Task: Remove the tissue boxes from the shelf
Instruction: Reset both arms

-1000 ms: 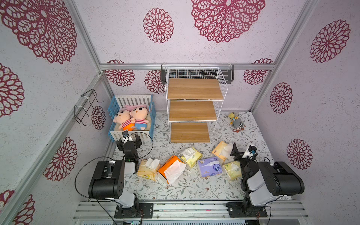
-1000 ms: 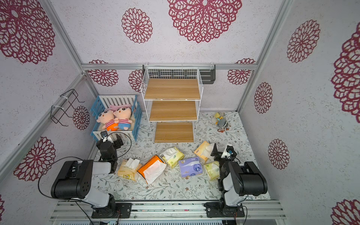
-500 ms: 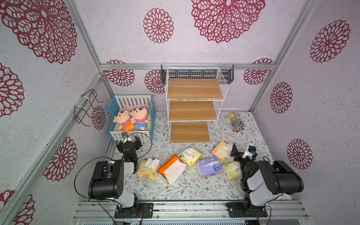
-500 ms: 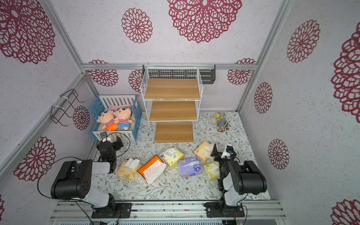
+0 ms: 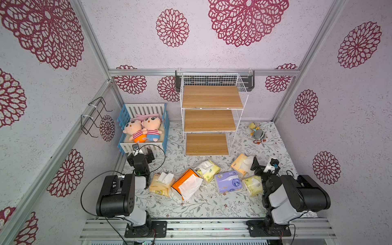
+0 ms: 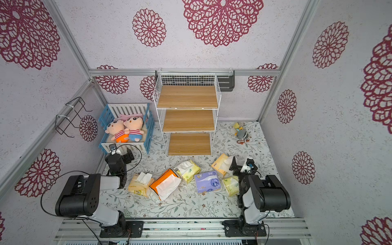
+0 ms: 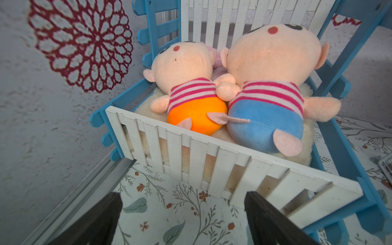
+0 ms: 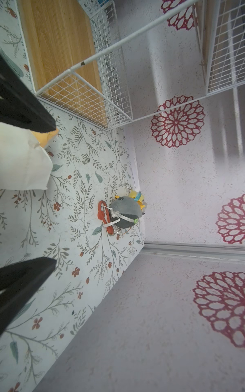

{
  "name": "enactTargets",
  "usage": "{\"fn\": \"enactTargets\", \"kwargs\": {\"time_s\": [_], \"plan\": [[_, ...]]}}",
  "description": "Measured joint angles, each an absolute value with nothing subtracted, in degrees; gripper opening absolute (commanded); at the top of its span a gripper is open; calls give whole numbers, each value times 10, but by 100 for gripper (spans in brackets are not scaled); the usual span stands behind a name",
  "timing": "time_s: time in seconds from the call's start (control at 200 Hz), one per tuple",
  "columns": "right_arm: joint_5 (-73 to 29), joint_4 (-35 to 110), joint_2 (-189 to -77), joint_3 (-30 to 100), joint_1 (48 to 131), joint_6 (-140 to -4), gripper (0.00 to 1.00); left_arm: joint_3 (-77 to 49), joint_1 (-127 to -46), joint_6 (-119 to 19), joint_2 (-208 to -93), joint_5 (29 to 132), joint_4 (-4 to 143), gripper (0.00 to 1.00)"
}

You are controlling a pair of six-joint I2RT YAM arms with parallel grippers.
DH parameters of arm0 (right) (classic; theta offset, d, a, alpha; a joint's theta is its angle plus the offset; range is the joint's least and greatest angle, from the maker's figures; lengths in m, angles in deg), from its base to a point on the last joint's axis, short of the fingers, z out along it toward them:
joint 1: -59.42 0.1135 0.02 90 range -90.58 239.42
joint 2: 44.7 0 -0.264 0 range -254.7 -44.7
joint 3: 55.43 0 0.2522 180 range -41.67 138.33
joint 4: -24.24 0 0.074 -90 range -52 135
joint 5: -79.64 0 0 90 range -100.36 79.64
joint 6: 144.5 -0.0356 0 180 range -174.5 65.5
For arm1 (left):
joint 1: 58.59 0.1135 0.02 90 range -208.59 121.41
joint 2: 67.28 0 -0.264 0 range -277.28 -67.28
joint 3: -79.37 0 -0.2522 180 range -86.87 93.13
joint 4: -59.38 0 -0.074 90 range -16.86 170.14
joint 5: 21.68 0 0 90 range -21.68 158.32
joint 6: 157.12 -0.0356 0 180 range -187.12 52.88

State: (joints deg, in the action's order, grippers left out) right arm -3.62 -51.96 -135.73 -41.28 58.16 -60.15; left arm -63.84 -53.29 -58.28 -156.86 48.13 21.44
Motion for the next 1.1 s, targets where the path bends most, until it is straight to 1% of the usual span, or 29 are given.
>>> {"fn": "enactTargets", "kwargs": {"time_s": [0.575, 0.901, 1.101], "plan": [[-50, -520, -1357, -413, 581, -600, 99, -638, -533, -583, -1569, 482, 215, 97], [-107, -519, -1355, -407, 582, -585, 99, -638, -533, -583, -1569, 482, 215, 97], [-163, -476, -1342, -333, 584, -559, 99, -638, -533, -583, -1569, 482, 216, 97]]}}
